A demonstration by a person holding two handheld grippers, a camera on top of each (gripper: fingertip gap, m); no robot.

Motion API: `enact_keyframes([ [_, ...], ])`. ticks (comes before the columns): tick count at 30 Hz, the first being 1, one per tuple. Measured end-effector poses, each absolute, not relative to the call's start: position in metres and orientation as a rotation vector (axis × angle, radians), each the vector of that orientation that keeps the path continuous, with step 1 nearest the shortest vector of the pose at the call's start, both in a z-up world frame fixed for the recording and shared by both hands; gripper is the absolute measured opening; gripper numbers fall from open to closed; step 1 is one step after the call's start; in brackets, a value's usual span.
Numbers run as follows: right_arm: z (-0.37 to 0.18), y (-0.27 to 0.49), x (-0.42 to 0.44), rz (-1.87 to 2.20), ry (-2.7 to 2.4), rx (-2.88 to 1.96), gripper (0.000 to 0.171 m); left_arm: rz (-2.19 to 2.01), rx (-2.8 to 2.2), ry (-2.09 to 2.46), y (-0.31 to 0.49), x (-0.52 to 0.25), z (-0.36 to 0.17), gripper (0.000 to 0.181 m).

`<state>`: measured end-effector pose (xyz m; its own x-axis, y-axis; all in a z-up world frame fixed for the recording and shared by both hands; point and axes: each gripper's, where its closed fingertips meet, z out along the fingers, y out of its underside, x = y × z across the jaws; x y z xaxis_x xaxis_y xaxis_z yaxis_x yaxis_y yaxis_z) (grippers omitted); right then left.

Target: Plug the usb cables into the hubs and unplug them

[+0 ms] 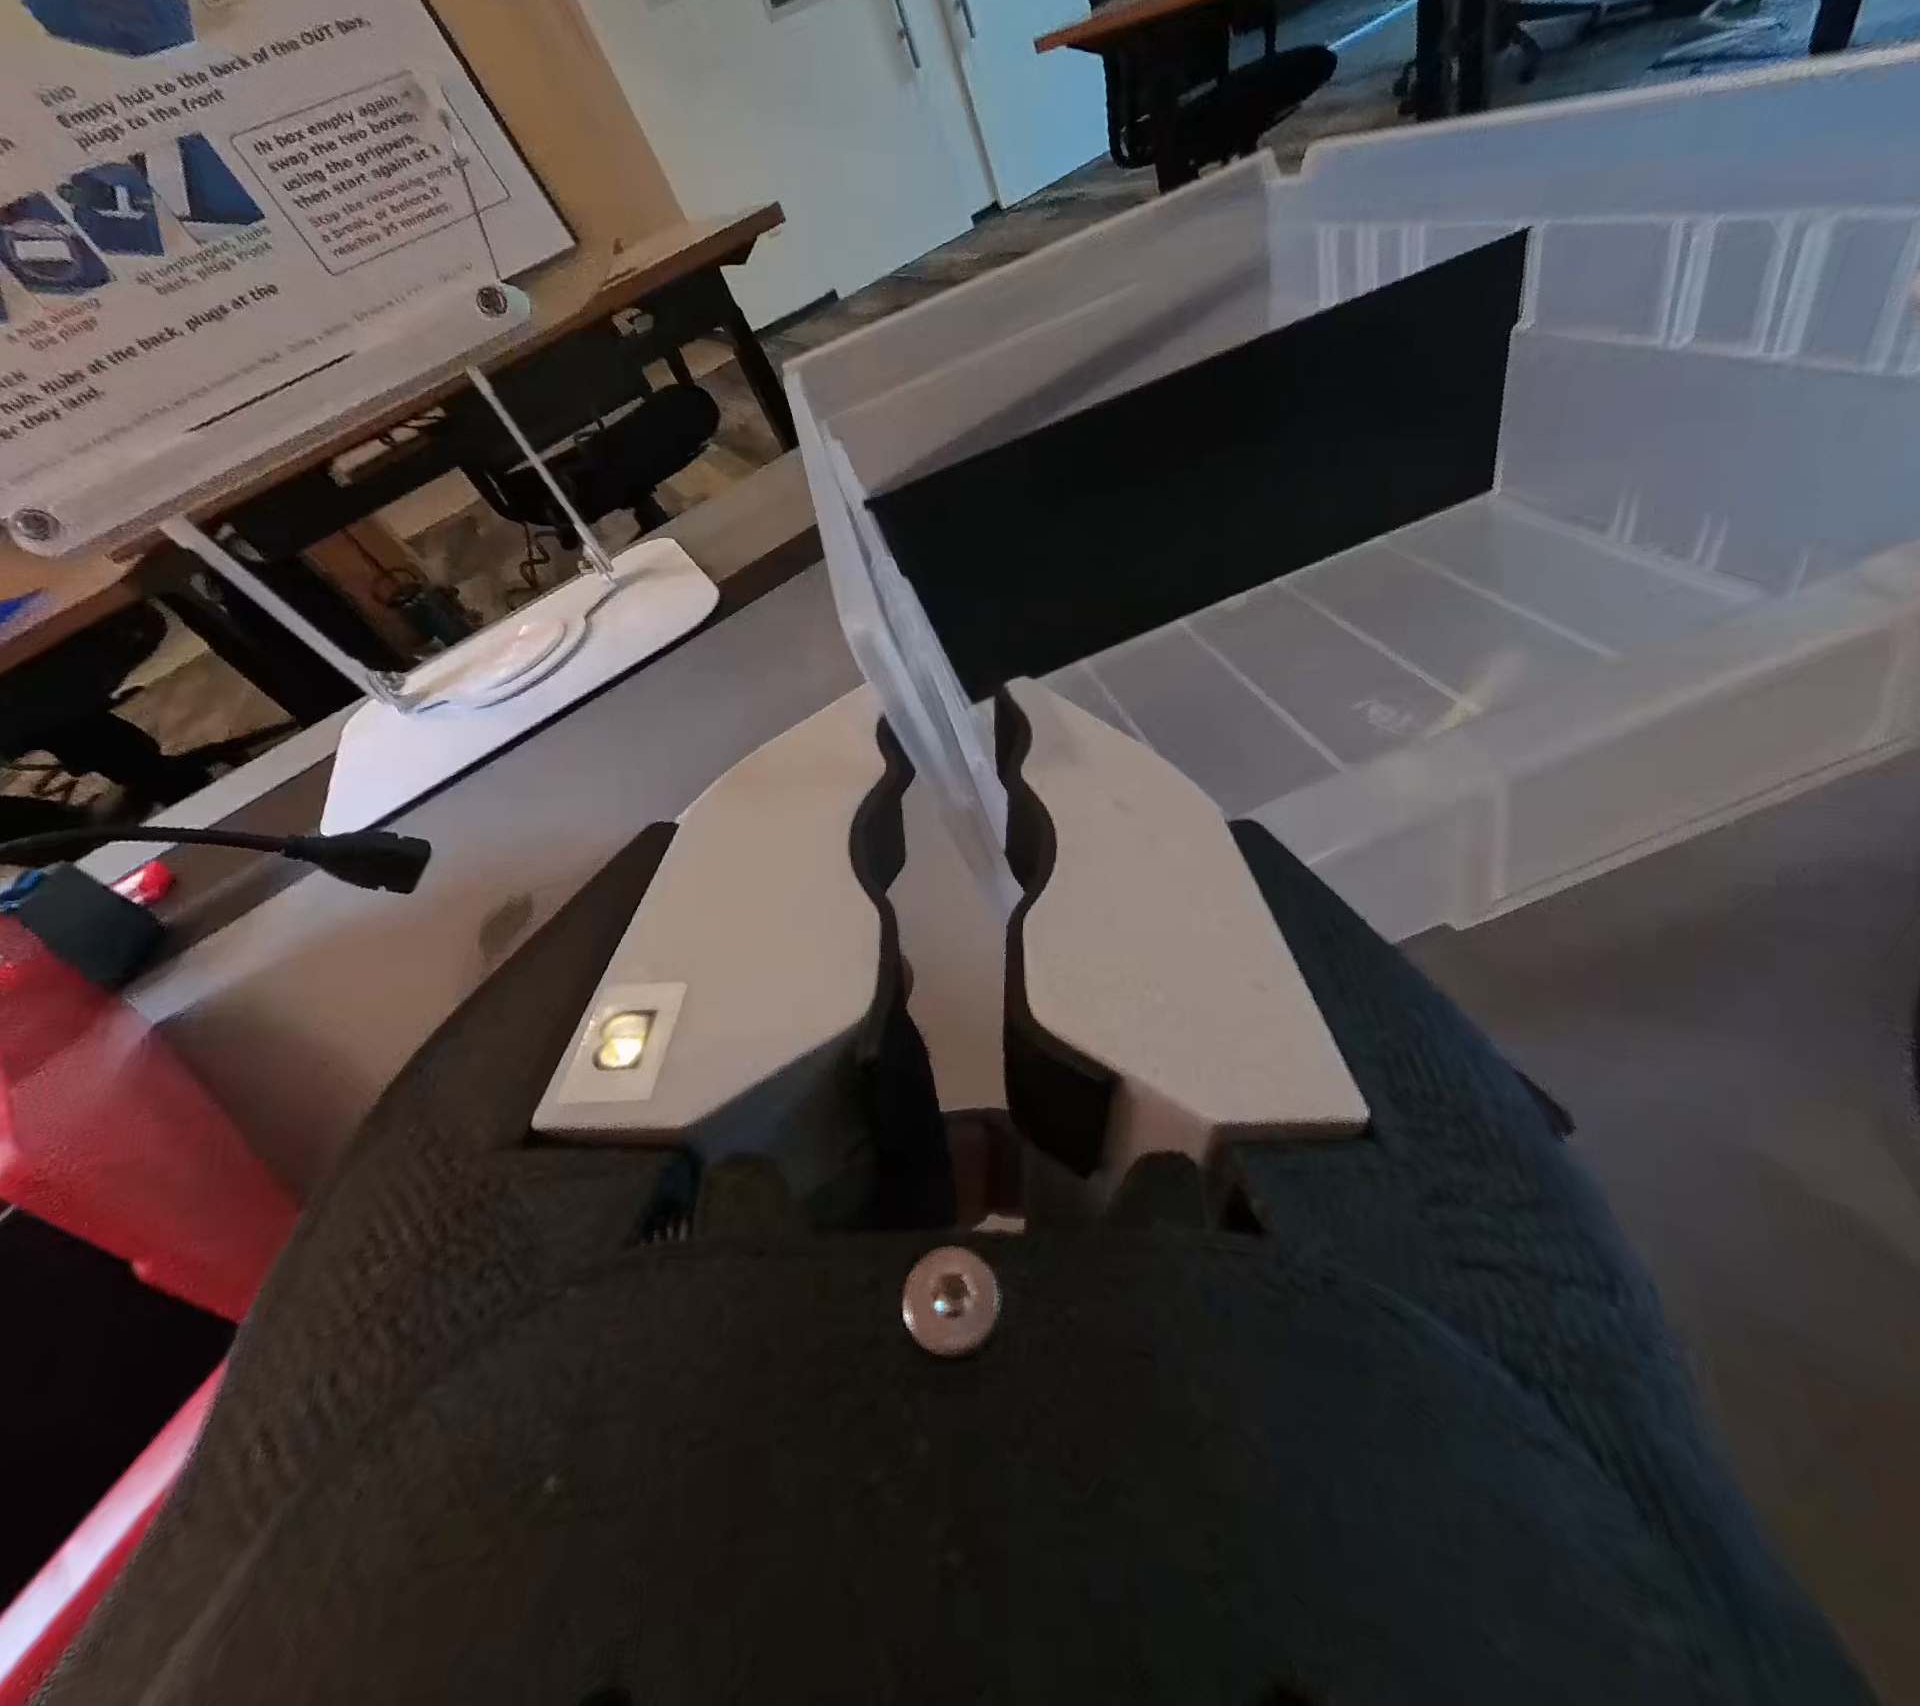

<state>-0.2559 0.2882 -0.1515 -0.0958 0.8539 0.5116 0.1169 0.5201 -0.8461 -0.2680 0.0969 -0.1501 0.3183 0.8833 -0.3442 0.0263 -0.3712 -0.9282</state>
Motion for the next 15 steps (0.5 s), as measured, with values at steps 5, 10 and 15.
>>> enact_keyframes([
  [5,-0.163,0.294,-0.263,0.694,-1.601,-0.868,0.023,1.125,-1.757,-0.822,0.097,-0.268,-0.168,0.03],
  [10,-0.114,0.29,-0.242,1.065,-1.367,-0.783,0.065,1.116,-1.733,-0.821,0.079,-0.257,-0.151,0.048],
  [15,-0.065,0.257,-0.204,1.398,-1.332,-0.704,0.046,1.128,-1.837,-0.846,0.055,-0.244,-0.151,0.07],
])
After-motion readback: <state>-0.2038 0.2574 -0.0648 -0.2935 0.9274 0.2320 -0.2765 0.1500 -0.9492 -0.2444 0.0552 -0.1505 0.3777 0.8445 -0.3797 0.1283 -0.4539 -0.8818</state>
